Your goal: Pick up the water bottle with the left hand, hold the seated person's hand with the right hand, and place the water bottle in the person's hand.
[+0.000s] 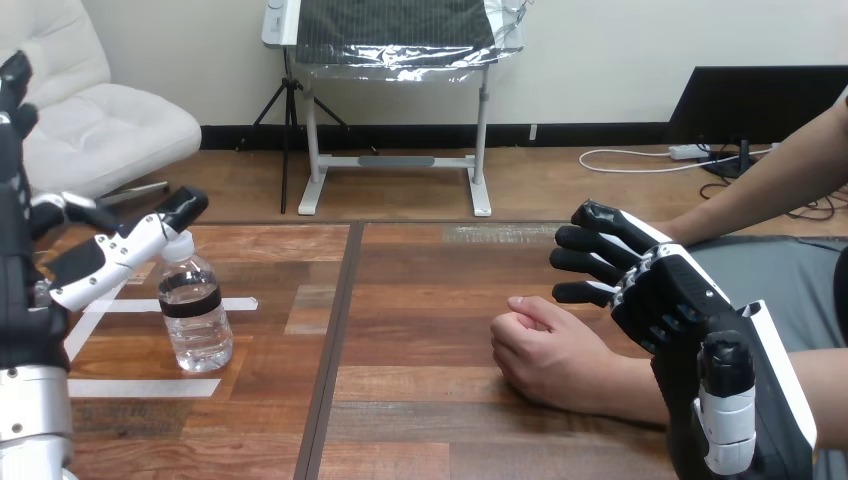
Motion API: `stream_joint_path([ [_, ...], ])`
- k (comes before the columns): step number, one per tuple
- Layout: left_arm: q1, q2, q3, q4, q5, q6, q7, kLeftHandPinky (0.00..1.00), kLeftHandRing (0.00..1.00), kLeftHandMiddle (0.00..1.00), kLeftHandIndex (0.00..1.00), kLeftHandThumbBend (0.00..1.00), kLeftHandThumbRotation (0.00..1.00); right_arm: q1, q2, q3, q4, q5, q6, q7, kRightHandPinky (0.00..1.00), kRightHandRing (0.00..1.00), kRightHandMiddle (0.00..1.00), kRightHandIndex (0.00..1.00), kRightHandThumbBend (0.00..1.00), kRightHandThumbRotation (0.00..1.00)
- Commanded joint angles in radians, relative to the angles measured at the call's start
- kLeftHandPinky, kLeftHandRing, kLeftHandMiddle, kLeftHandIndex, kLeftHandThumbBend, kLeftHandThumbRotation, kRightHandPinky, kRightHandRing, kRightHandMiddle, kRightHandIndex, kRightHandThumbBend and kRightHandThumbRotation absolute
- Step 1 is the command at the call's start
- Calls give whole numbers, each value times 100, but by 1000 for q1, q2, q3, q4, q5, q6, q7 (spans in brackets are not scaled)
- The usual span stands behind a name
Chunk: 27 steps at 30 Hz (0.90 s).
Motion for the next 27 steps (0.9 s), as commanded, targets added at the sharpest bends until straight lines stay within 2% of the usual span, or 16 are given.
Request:
stream_joint_path([
  [1, -60, 25, -24, 43, 7, 3, -9, 0, 100, 100, 99, 95, 26, -57, -8, -4, -34, 4, -12, 1, 70, 79, 80, 82, 88, 97],
  [6, -71, 33, -27, 83, 9, 3, -14, 0, 100, 100, 100, 94, 25, -57, -6, -4, -33, 3, -9, -2, 70, 79, 80, 82, 88, 97],
  [12, -88, 45, -29, 133, 7, 32, -30, 0, 100, 100, 100, 96, 25, -59, -5, -4, -30, 3, -9, -2, 70, 79, 80, 82, 89, 97],
  [16, -107, 65, -33, 198, 30, 29, -28, 0, 100, 100, 100, 95, 24, -58, -5, -4, -35, 2, -5, -4, 70, 79, 80, 82, 89, 97],
  [27, -154, 95, -42, 331, 23, 7, -29, 0, 100, 100, 100, 98, 22, -59, -8, -5, -36, 2, -9, -1, 70, 79, 80, 82, 89, 97],
])
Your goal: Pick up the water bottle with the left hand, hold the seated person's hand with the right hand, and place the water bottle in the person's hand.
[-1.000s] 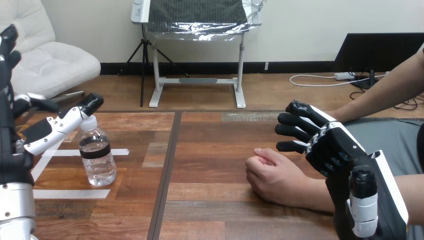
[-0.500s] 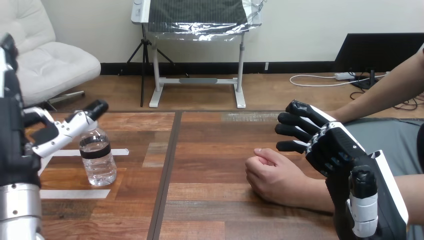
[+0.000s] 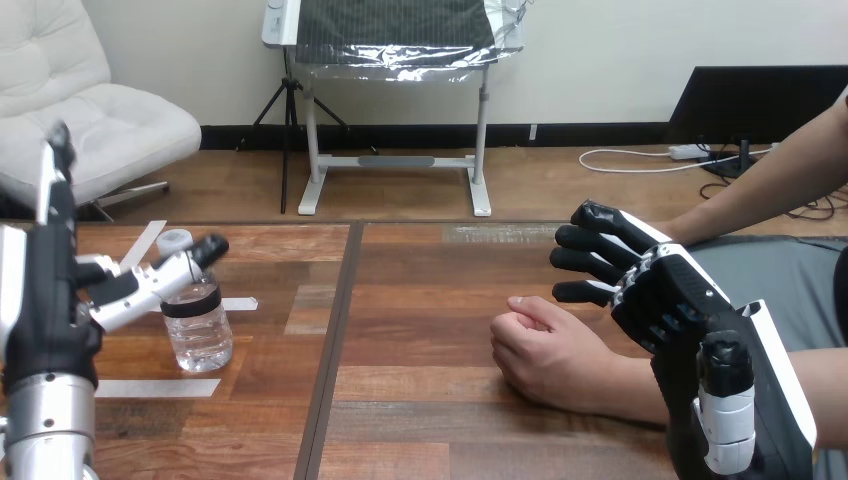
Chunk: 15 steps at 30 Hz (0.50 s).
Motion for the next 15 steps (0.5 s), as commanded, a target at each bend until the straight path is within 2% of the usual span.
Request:
stream_joint_path([
  [1, -91, 42, -14, 69, 9, -22, 4, 0, 100, 100, 100, 98, 22, -58, -8, -6, -35, 4, -10, 0, 70, 79, 80, 82, 89, 97],
  [8, -112, 44, -19, 120, -4, -41, 6, 0, 100, 100, 100, 100, 26, -55, -9, -8, -38, 4, -9, -1, 70, 78, 80, 81, 89, 97],
  [15, -116, 36, -25, 127, -1, -53, 21, 0, 100, 100, 100, 100, 29, -53, -11, -9, -41, 12, -7, 1, 69, 78, 79, 81, 89, 97],
])
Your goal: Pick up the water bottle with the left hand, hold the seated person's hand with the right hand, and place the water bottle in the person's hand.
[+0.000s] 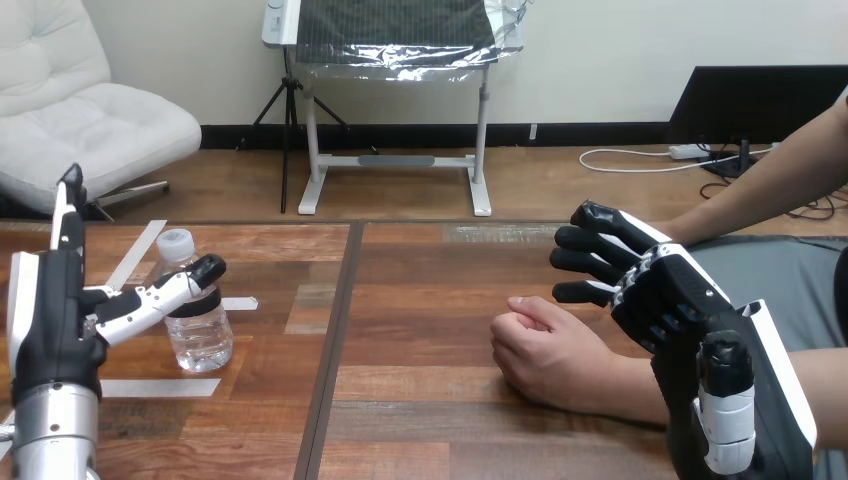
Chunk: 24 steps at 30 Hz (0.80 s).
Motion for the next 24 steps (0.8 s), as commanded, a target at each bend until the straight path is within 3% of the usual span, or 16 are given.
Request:
stream_joint_path([
  [1, -84, 13, -22, -1, 4, -52, 21, 0, 100, 100, 100, 100, 30, -52, -11, -9, -42, 12, -6, 1, 69, 78, 79, 81, 89, 97],
  [7, -87, -1, -21, 7, 11, -80, 62, 0, 97, 97, 98, 96, 29, -51, -12, -11, -44, 11, -4, 0, 69, 78, 79, 81, 89, 97],
  [9, -90, -7, -19, 14, 7, -92, 77, 15, 88, 88, 90, 91, 28, -51, -12, -12, -43, 10, -5, 0, 69, 78, 79, 81, 89, 97],
  [10, -92, -11, -17, 19, 3, -103, 88, 31, 81, 82, 85, 88, 28, -52, -12, -12, -42, 9, -6, 0, 69, 78, 79, 81, 89, 97],
  [12, -95, -14, -16, 27, -1, -116, 100, 33, 67, 69, 73, 82, 29, -53, -12, -13, -42, 9, -7, 0, 69, 78, 79, 81, 89, 97],
  [16, -106, -20, -12, 61, -1, -180, 139, 24, 41, 46, 51, 67, 31, -55, -15, -14, -38, 10, -7, 4, 69, 78, 79, 81, 89, 96],
  [18, -111, -23, -11, 77, -6, -209, 151, 15, 25, 30, 35, 55, 31, -56, -15, -14, -37, 11, -7, 5, 69, 78, 79, 81, 89, 97],
  [24, -129, -16, -7, 149, 0, -316, 188, 4, 8, 13, 16, 41, 30, -55, -14, -13, -38, 14, -4, 6, 69, 78, 80, 81, 89, 96],
])
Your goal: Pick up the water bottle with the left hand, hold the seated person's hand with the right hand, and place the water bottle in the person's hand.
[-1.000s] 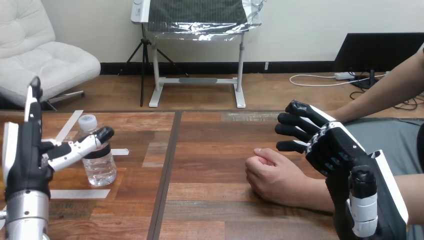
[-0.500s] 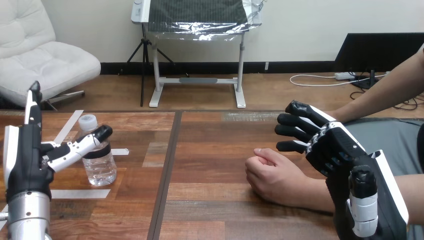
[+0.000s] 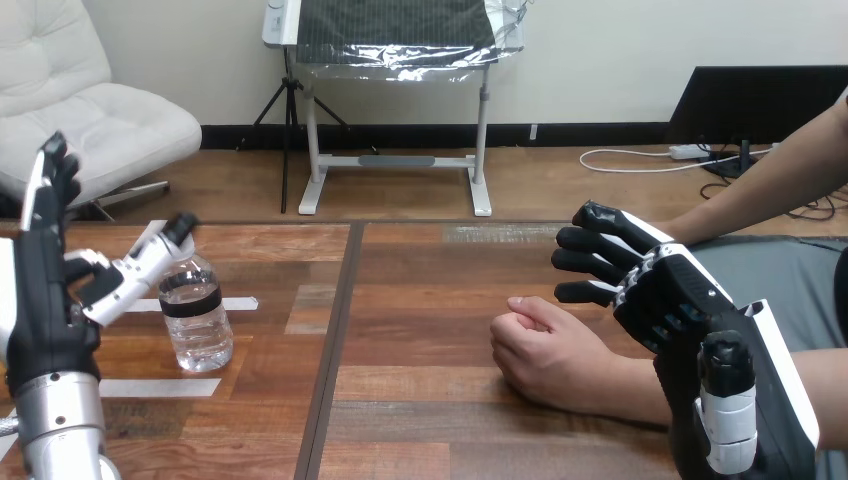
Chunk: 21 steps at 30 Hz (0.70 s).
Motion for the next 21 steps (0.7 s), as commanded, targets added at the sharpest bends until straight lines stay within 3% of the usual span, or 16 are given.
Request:
stream_joint_path([
  [1, -80, 8, -1, 55, 10, -100, 40, 3, 6, 11, 14, 39, 30, -55, -12, -6, -39, 15, -3, 3, 69, 78, 79, 81, 89, 96],
  [11, -92, 15, -2, 103, 32, -210, 92, 0, 1, 5, 6, 29, 30, -58, -12, -5, -40, 12, -1, 2, 70, 78, 79, 81, 89, 96],
  [21, -91, 18, -2, 105, 40, -228, 114, 0, 0, 4, 5, 22, 29, -61, -13, -3, -36, 16, 2, 6, 69, 78, 80, 81, 89, 97],
])
